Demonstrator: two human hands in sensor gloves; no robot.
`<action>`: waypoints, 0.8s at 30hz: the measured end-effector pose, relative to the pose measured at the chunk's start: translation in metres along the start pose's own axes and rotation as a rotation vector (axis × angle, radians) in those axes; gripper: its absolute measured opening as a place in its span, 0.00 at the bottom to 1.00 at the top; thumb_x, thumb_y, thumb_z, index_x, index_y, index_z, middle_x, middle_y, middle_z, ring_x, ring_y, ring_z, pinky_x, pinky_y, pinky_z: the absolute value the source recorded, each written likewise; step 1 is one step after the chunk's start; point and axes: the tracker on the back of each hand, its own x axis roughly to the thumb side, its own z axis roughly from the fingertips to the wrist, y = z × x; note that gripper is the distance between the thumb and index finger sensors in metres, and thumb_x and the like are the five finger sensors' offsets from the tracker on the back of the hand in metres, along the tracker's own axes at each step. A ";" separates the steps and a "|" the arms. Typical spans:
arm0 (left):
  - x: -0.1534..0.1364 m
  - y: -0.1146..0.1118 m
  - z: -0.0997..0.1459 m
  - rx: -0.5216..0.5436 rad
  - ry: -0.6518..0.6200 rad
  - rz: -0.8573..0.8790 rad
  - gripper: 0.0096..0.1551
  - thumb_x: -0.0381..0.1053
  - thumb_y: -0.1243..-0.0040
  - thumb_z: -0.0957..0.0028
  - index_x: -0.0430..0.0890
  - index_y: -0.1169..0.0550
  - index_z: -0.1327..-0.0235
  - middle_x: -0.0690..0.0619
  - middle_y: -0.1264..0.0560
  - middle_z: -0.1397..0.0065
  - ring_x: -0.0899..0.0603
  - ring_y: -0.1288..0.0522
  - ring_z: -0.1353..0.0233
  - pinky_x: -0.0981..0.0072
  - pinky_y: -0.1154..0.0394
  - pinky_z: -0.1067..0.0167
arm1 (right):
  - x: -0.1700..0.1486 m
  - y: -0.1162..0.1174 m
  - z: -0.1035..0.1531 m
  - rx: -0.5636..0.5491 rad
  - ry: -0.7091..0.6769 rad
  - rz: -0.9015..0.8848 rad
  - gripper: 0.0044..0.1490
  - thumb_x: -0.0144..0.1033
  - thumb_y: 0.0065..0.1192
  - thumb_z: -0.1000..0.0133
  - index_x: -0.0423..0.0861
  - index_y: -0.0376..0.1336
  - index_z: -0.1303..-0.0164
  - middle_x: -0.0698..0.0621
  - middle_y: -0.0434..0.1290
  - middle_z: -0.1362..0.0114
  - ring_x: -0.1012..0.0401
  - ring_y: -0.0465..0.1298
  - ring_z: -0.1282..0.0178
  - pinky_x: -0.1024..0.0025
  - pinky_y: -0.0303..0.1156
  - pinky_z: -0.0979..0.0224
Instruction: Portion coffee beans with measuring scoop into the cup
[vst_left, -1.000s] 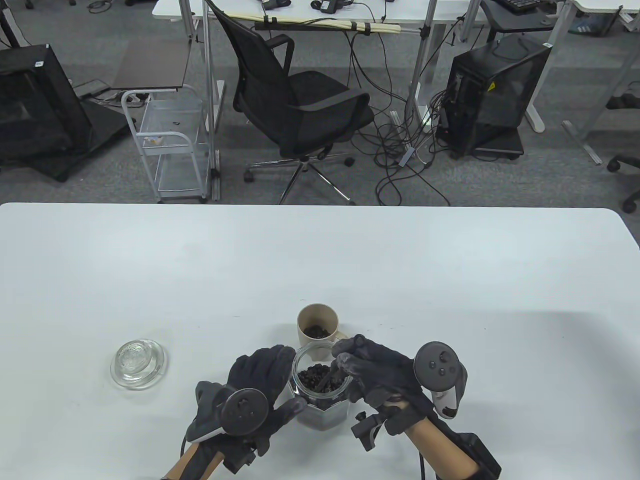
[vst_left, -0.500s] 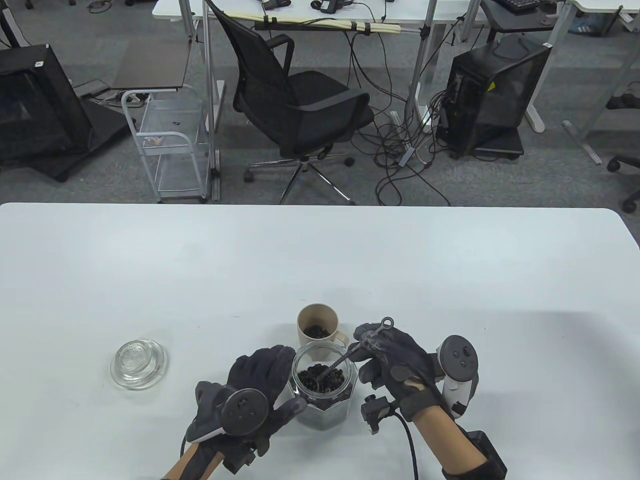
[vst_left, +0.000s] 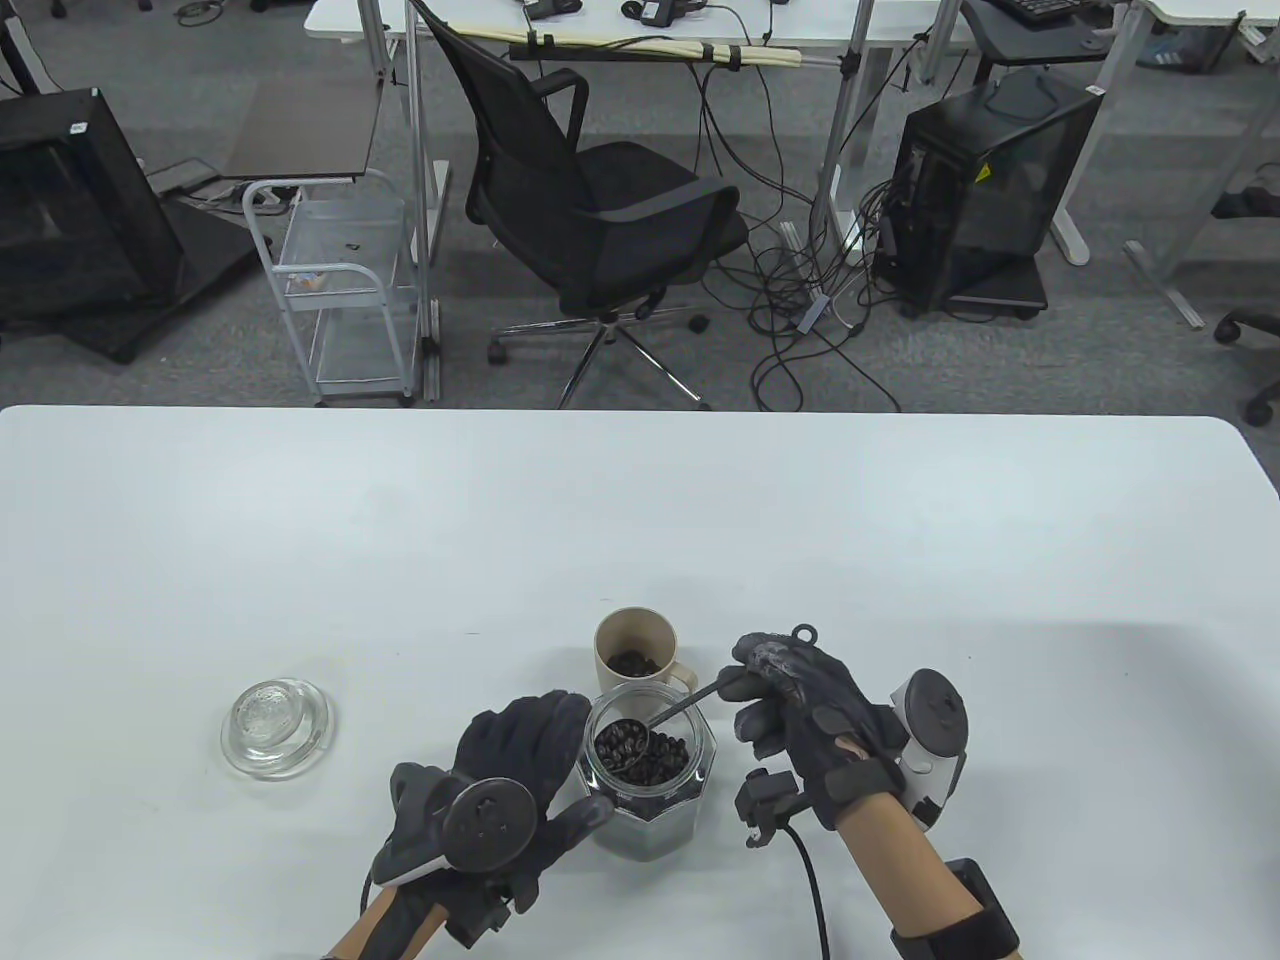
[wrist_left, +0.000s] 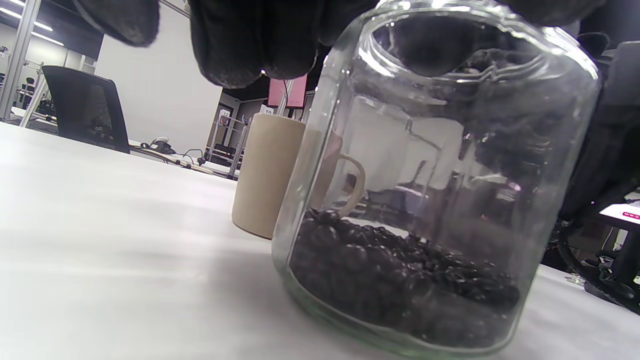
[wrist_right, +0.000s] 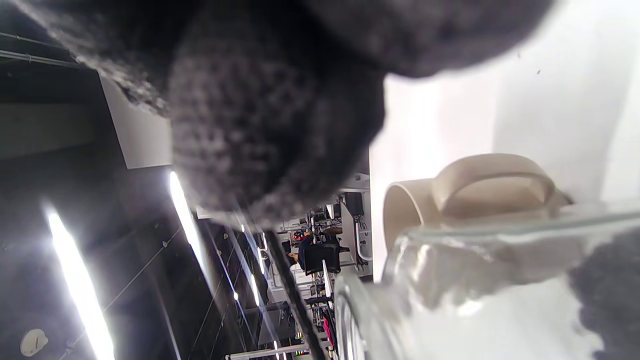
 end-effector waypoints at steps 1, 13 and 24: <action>0.000 0.000 0.000 0.000 0.000 0.000 0.56 0.81 0.64 0.46 0.46 0.49 0.14 0.44 0.42 0.11 0.33 0.36 0.16 0.27 0.40 0.26 | 0.000 -0.001 -0.001 -0.003 0.001 -0.002 0.27 0.50 0.70 0.43 0.41 0.76 0.46 0.43 0.89 0.61 0.67 0.87 0.78 0.79 0.81 0.77; 0.000 0.000 0.000 0.000 0.000 -0.001 0.56 0.81 0.64 0.46 0.46 0.49 0.14 0.44 0.42 0.11 0.33 0.36 0.16 0.27 0.40 0.26 | 0.002 -0.009 -0.008 -0.021 -0.002 -0.141 0.27 0.51 0.68 0.41 0.42 0.74 0.44 0.44 0.89 0.59 0.66 0.87 0.75 0.78 0.82 0.73; 0.000 0.000 0.000 0.000 0.000 -0.005 0.56 0.81 0.64 0.46 0.46 0.49 0.14 0.44 0.42 0.11 0.33 0.36 0.16 0.27 0.40 0.26 | -0.008 -0.019 -0.017 -0.165 -0.028 -0.164 0.28 0.51 0.66 0.40 0.45 0.72 0.38 0.43 0.88 0.51 0.63 0.88 0.69 0.76 0.82 0.68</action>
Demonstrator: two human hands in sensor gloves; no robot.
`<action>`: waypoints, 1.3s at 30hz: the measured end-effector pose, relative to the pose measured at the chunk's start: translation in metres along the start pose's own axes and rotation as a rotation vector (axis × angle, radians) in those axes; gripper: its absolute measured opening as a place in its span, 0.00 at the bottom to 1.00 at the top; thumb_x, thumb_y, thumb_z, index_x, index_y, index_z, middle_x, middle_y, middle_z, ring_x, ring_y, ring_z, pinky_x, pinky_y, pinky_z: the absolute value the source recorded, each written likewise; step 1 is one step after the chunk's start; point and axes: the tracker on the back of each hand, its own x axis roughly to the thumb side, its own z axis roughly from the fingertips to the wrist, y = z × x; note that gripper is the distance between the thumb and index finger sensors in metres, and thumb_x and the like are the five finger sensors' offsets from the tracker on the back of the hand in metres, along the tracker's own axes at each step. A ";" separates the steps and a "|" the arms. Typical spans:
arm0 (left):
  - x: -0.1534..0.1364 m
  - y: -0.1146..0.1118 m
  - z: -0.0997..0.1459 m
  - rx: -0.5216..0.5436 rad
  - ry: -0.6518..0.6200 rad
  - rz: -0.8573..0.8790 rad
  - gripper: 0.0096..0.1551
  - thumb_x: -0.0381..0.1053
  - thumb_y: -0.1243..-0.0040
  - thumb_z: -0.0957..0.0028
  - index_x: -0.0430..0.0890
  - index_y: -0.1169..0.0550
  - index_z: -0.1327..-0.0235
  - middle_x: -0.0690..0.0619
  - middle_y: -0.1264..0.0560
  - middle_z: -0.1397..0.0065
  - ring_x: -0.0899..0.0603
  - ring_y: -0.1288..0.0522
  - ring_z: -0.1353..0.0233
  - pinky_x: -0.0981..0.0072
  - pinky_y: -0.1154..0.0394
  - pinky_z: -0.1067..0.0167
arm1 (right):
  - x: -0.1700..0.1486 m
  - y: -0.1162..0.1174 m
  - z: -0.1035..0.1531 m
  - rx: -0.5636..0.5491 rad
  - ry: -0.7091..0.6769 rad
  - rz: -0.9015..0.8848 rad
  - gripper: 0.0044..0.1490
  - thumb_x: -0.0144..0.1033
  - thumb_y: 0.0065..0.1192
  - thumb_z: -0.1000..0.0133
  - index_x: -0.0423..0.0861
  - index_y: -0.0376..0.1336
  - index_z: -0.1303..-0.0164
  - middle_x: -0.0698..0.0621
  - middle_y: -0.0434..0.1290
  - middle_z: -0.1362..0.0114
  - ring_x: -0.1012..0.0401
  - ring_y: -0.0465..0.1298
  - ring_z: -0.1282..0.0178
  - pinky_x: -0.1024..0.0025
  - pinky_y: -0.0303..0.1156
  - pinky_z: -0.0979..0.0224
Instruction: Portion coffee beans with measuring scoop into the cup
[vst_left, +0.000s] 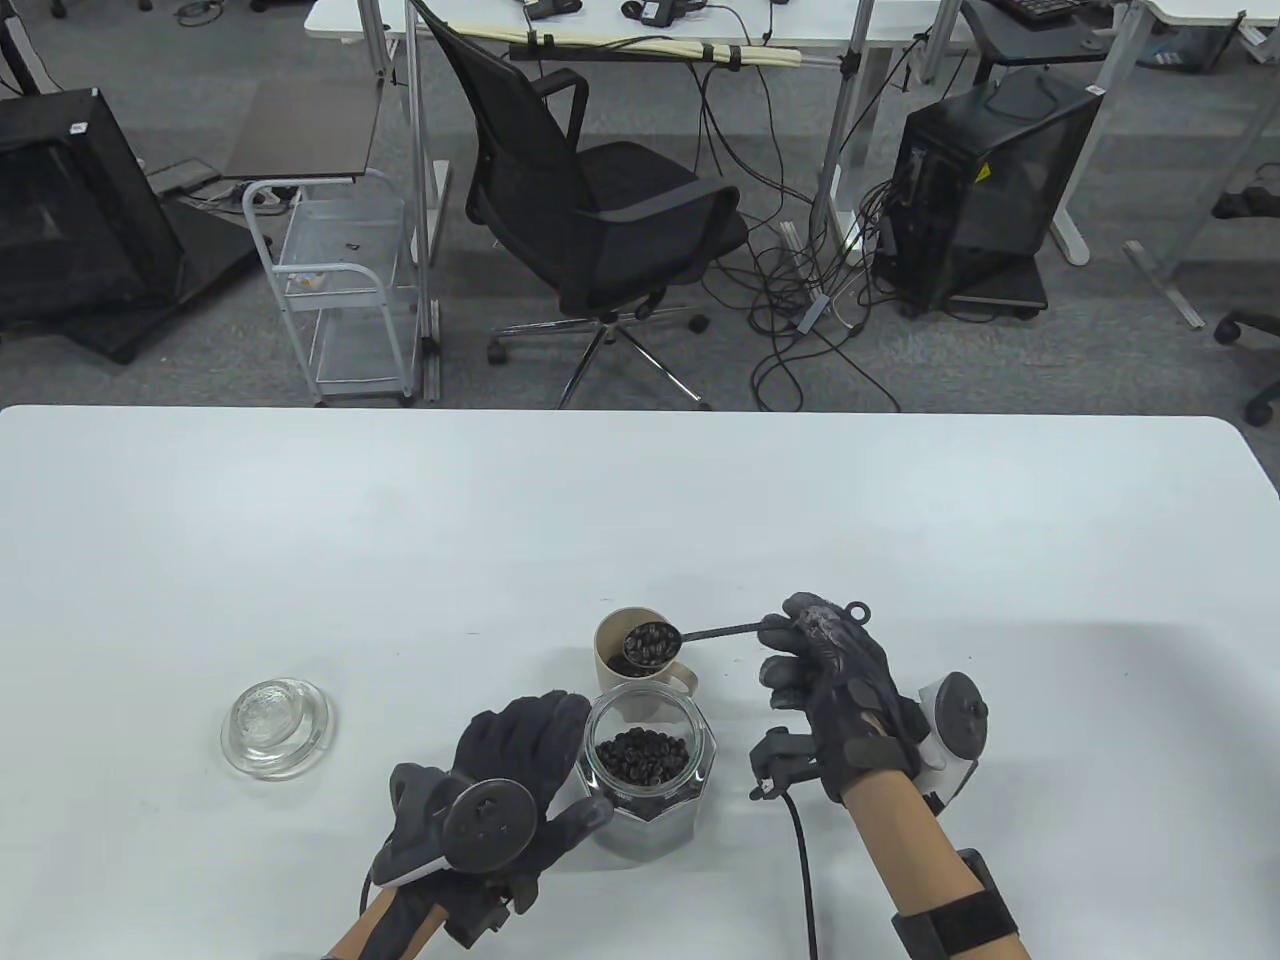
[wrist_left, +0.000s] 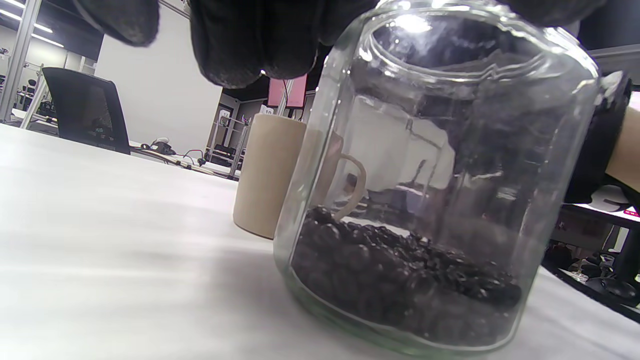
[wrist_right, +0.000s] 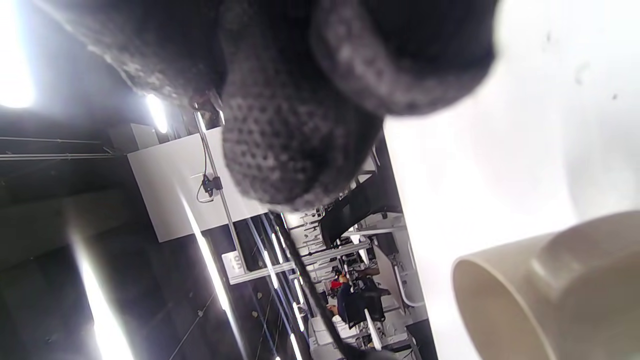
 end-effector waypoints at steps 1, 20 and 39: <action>0.000 0.000 0.000 0.000 0.000 -0.001 0.56 0.81 0.64 0.46 0.46 0.49 0.14 0.44 0.42 0.11 0.33 0.36 0.16 0.27 0.40 0.26 | -0.001 -0.001 -0.002 -0.010 0.000 0.012 0.28 0.51 0.66 0.41 0.45 0.72 0.38 0.43 0.87 0.50 0.63 0.88 0.68 0.75 0.82 0.67; 0.000 0.000 0.001 0.001 -0.001 -0.013 0.55 0.80 0.64 0.46 0.46 0.49 0.14 0.44 0.42 0.11 0.33 0.36 0.16 0.27 0.40 0.26 | 0.022 0.032 -0.009 0.334 -0.452 0.473 0.28 0.48 0.70 0.46 0.52 0.74 0.36 0.39 0.85 0.42 0.55 0.87 0.59 0.66 0.81 0.60; 0.001 0.001 0.002 0.003 -0.006 -0.021 0.55 0.80 0.63 0.46 0.46 0.49 0.14 0.44 0.42 0.11 0.33 0.36 0.16 0.27 0.40 0.26 | 0.028 0.014 -0.007 0.223 -0.364 0.198 0.29 0.49 0.69 0.44 0.49 0.72 0.35 0.41 0.86 0.44 0.57 0.87 0.61 0.68 0.81 0.61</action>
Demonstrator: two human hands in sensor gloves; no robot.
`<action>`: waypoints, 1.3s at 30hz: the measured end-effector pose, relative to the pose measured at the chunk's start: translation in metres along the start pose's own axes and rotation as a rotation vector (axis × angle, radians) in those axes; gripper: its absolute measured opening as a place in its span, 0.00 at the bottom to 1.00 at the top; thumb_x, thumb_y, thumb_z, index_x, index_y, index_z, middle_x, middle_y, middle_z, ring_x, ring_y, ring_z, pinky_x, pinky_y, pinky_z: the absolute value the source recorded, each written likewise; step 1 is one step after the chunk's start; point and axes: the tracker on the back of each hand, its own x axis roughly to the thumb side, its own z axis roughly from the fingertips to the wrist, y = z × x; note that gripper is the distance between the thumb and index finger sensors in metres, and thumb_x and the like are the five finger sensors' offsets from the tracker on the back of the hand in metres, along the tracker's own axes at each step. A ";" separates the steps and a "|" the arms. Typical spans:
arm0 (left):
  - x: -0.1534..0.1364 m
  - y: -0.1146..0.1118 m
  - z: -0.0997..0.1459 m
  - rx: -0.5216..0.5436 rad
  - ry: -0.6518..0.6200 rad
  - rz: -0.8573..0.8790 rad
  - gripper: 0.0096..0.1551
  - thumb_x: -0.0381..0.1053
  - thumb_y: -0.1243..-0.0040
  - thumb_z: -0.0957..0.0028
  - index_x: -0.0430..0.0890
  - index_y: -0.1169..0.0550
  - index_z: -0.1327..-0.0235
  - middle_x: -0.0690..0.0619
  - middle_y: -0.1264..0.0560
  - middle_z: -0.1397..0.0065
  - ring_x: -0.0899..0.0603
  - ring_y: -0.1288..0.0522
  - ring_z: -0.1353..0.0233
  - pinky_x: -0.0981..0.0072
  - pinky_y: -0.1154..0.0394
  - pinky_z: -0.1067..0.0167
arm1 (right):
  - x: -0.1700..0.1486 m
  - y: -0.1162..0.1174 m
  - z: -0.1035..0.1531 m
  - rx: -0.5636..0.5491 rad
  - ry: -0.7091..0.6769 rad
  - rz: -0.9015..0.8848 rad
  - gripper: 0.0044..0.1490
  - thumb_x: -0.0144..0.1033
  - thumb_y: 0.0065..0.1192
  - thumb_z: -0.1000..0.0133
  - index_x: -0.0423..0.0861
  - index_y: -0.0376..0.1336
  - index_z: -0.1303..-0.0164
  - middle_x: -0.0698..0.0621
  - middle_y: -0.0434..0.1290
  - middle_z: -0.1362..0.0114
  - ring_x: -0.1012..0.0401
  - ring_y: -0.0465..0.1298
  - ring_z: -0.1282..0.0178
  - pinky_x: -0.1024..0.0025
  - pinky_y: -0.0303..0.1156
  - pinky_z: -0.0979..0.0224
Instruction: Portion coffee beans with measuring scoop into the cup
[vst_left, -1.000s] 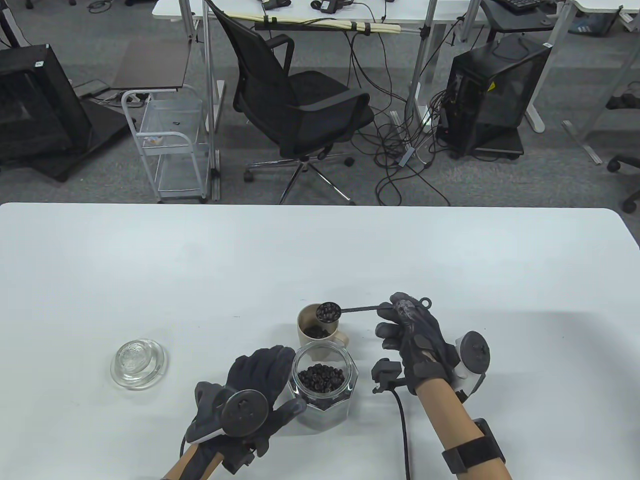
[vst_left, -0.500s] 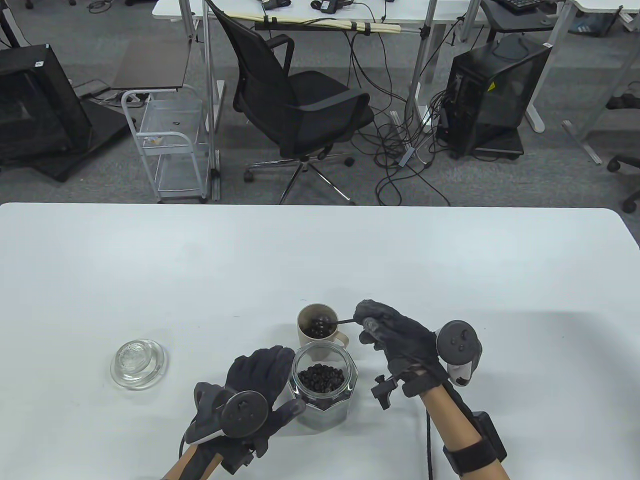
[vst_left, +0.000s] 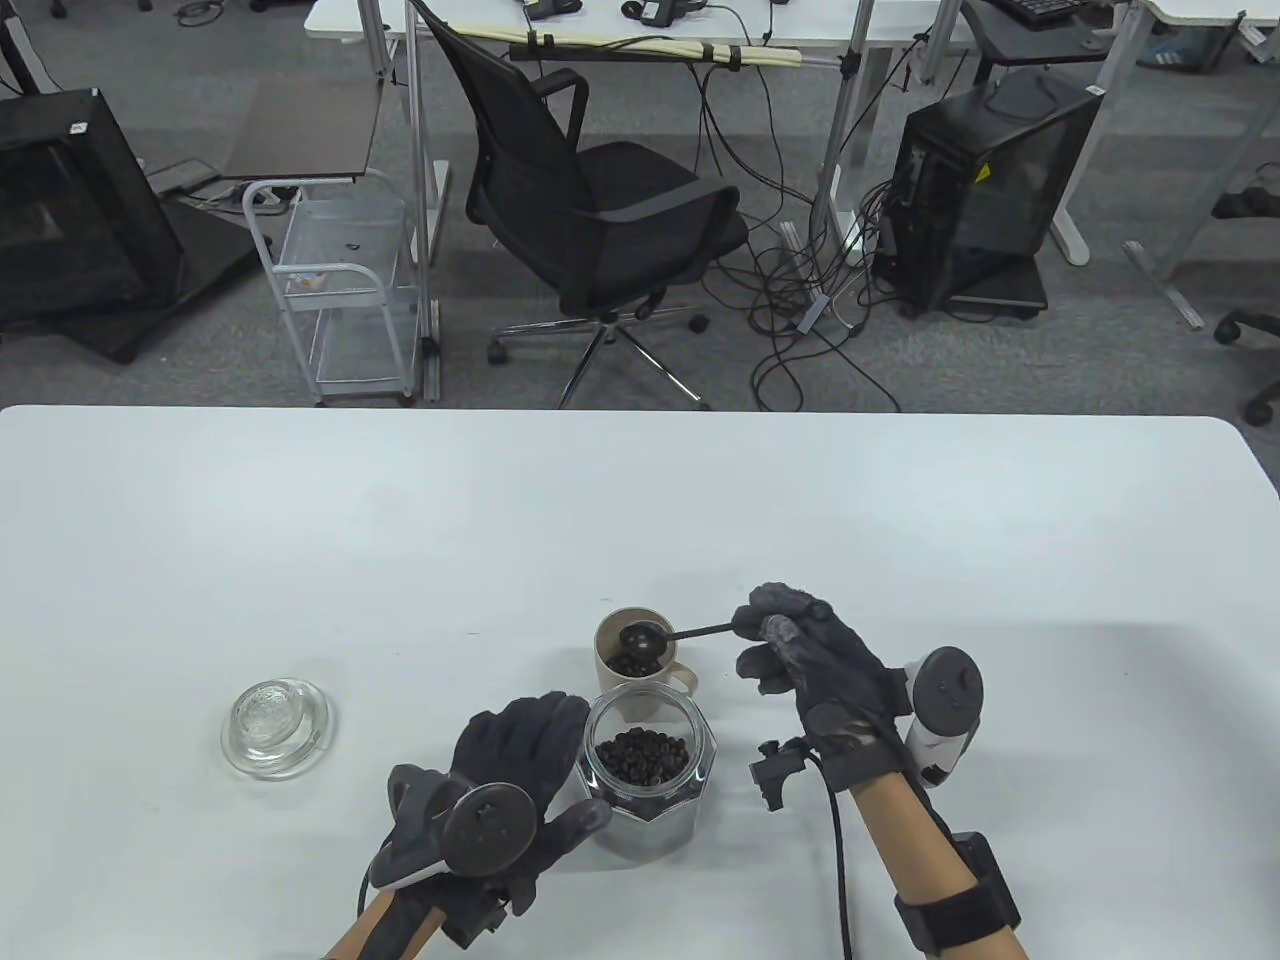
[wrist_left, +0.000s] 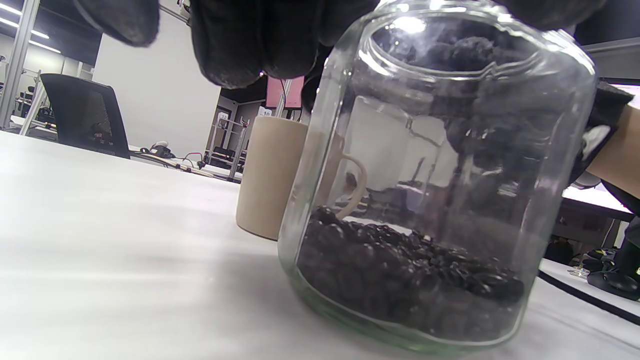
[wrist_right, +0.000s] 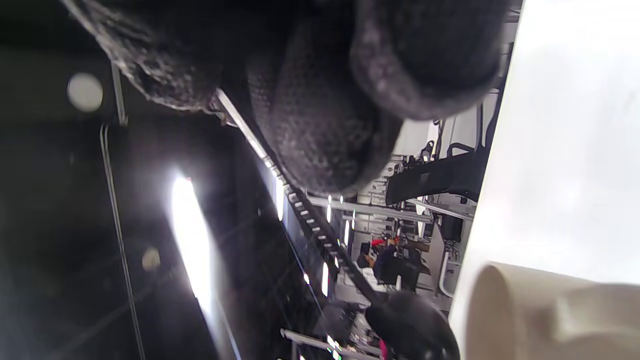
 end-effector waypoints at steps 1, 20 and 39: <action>0.000 0.000 0.000 0.000 0.000 0.000 0.55 0.80 0.63 0.46 0.46 0.49 0.15 0.44 0.42 0.11 0.33 0.36 0.16 0.27 0.40 0.26 | -0.001 -0.004 0.000 -0.032 0.022 -0.055 0.29 0.49 0.68 0.44 0.49 0.72 0.35 0.42 0.86 0.45 0.58 0.87 0.61 0.69 0.81 0.61; 0.000 0.000 0.000 -0.001 0.001 0.000 0.55 0.80 0.63 0.46 0.46 0.49 0.15 0.44 0.42 0.11 0.33 0.36 0.16 0.27 0.40 0.26 | 0.017 0.004 0.002 0.150 -0.037 -0.170 0.28 0.50 0.69 0.43 0.45 0.73 0.40 0.45 0.88 0.55 0.64 0.86 0.71 0.75 0.80 0.68; 0.000 0.000 0.000 -0.003 -0.001 -0.007 0.56 0.80 0.63 0.46 0.46 0.49 0.15 0.44 0.42 0.11 0.33 0.35 0.16 0.27 0.40 0.26 | 0.059 0.074 0.037 0.563 -0.389 0.607 0.28 0.47 0.73 0.47 0.46 0.76 0.40 0.40 0.89 0.52 0.66 0.84 0.81 0.76 0.79 0.76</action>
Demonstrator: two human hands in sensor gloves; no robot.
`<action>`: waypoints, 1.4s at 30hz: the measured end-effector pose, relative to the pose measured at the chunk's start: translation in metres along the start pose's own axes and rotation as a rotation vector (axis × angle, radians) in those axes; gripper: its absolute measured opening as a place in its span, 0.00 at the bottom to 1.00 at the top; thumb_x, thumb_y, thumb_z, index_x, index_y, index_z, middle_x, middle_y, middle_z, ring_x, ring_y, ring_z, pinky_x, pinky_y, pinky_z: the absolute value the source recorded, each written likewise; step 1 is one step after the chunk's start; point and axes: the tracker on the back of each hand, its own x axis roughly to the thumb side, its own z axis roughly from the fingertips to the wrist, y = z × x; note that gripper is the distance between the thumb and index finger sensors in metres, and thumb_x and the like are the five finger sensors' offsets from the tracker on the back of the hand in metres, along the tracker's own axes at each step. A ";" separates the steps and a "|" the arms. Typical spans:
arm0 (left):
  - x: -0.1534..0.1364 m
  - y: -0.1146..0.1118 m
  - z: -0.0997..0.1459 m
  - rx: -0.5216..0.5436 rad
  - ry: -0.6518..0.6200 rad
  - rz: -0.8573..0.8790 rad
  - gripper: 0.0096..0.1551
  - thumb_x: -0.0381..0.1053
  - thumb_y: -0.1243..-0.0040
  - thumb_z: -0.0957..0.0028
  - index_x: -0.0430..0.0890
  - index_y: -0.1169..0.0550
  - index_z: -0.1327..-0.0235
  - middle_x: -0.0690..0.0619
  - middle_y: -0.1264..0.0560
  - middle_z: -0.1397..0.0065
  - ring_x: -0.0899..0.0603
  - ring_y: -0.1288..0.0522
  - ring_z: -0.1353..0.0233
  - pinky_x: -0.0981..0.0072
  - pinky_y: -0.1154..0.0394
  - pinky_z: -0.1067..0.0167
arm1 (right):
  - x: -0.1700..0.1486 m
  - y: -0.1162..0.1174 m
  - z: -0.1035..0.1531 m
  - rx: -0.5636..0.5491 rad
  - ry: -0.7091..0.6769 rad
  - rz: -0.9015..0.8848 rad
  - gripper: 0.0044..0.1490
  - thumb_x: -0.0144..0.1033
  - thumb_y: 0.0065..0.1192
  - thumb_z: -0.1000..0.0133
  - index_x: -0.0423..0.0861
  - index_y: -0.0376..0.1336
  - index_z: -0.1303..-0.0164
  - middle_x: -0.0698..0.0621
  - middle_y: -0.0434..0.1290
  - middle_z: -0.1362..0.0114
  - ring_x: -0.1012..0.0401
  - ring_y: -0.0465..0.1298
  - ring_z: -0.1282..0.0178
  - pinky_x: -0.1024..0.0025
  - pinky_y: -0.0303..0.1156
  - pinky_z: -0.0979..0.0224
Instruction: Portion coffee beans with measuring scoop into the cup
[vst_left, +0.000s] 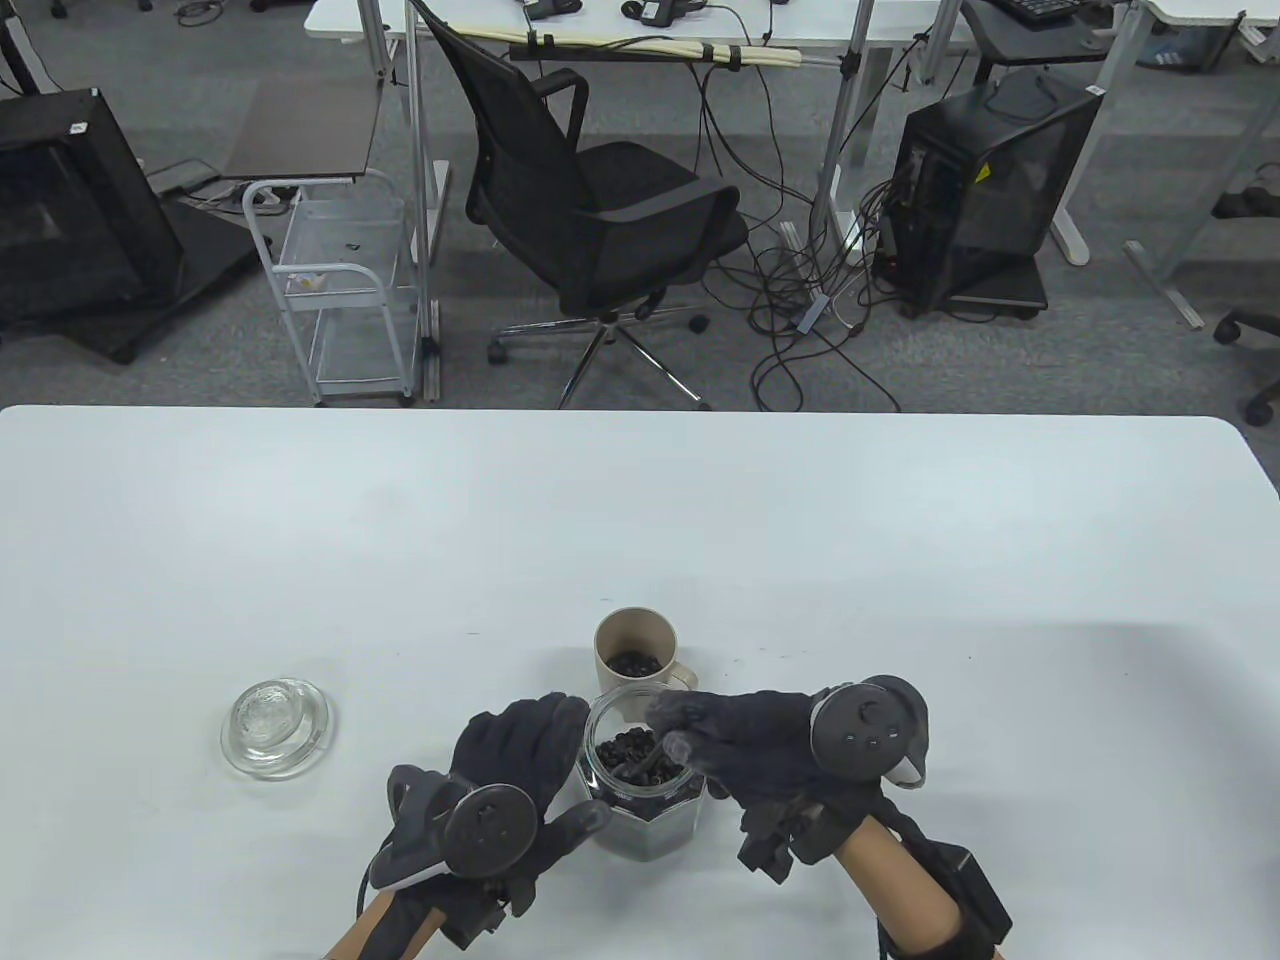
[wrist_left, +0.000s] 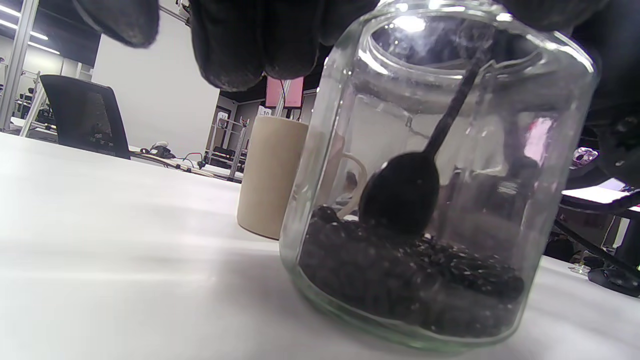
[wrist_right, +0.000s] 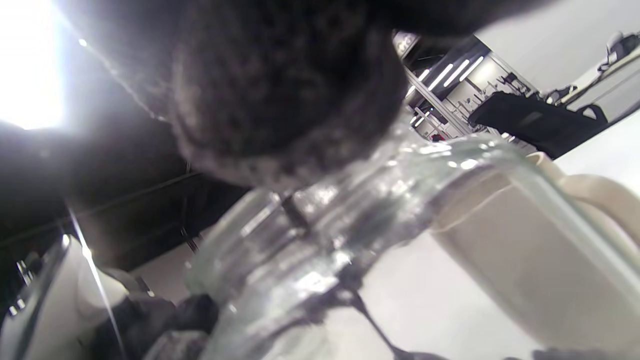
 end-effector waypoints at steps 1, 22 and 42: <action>0.000 0.000 0.000 0.000 0.000 0.000 0.56 0.80 0.63 0.46 0.46 0.49 0.15 0.44 0.42 0.11 0.33 0.35 0.16 0.27 0.40 0.26 | 0.001 0.001 0.000 0.017 -0.006 0.022 0.28 0.47 0.73 0.47 0.46 0.76 0.40 0.40 0.89 0.52 0.66 0.84 0.81 0.76 0.79 0.76; 0.000 0.000 0.000 0.001 0.000 -0.004 0.56 0.80 0.63 0.46 0.46 0.49 0.14 0.44 0.42 0.11 0.33 0.36 0.16 0.27 0.40 0.26 | -0.010 0.013 0.007 -0.069 0.230 -0.164 0.27 0.47 0.73 0.46 0.42 0.77 0.45 0.39 0.89 0.59 0.66 0.86 0.81 0.77 0.80 0.78; 0.000 0.000 0.000 0.000 0.001 -0.003 0.56 0.80 0.63 0.46 0.46 0.49 0.15 0.44 0.42 0.11 0.33 0.36 0.16 0.27 0.40 0.26 | -0.044 0.001 0.025 -0.366 0.473 -0.505 0.27 0.49 0.72 0.44 0.41 0.77 0.47 0.42 0.90 0.63 0.68 0.87 0.81 0.79 0.81 0.80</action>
